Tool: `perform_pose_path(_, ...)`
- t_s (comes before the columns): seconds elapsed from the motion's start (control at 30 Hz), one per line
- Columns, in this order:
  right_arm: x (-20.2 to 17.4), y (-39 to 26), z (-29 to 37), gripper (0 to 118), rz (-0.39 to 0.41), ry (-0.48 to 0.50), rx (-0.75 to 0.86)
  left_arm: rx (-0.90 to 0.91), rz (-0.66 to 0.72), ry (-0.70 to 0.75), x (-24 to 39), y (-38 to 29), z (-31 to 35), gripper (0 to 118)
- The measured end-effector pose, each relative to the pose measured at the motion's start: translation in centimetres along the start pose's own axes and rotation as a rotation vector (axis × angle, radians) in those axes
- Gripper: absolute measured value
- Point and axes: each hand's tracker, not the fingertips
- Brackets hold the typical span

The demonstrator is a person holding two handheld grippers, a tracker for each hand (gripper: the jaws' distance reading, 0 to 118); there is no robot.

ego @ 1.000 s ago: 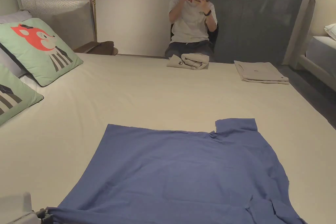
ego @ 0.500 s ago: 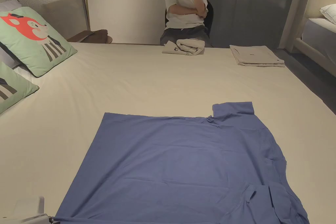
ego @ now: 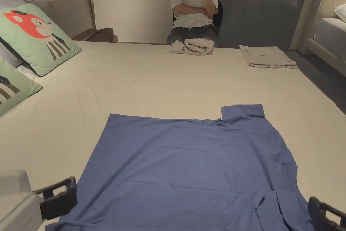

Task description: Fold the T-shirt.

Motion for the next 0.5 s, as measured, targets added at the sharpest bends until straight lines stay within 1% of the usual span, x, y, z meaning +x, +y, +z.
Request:
perform_pose_path(0.03, -0.3, 0.7, 0.3, 99, 0.009, 0.001, 0.045, 0.043, 0.006, -0.011, 0.3, 0.7, 0.6, 104)
perform_pose_path(0.07, -0.6, 1.3, 0.6, 96, 0.014, -0.011, 0.099, 0.089, 0.001, -0.022, 0.6, 1.3, 1.2, 93)
perform_pose_path(0.1, -1.2, 1.9, 0.8, 89, 0.018, -0.014, 0.135, 0.12, -0.008, -0.018, 0.9, 1.6, 1.7, 75)
perform_pose_path(0.13, -1.6, 2.3, 1.1, 73, 0.015, -0.02, 0.169, 0.133, -0.022, -0.006, 1.5, 2.1, 2.0, 45)
perform_pose_path(0.17, -1.8, 2.6, 1.2, 54, 0.008, -0.019, 0.197, 0.149, -0.036, -0.001, 1.8, 2.4, 2.3, 20)
perform_pose_path(0.2, -2.0, 2.8, 1.2, 31, 0.004, -0.013, 0.201, 0.165, -0.041, -0.003, 2.0, 2.4, 2.4, 6)
perform_pose_path(0.23, -2.8, 3.2, 1.4, 5, 0.001, -0.022, 0.205, 0.173, -0.048, -0.005, 2.2, 2.5, 2.6, 2)
perform_pose_path(0.27, -3.2, 3.4, 1.4, 0, -0.003, -0.033, 0.211, 0.167, -0.05, -0.014, 2.2, 2.7, 2.6, 1)
perform_pose_path(0.37, -3.7, 3.7, 1.1, 0, -0.012, -0.013, 0.201, 0.151, -0.042, -0.041, 2.2, 2.5, 2.7, 0)
perform_pose_path(0.43, -4.0, 3.6, 0.8, 0, -0.019, -0.009, 0.192, 0.13, -0.072, -0.039, 2.0, 2.0, 2.1, 0)
perform_pose_path(0.5, -4.3, 3.4, 0.5, 0, -0.013, -0.012, 0.178, 0.073, -0.084, -0.043, 1.7, 1.5, 1.5, 0)
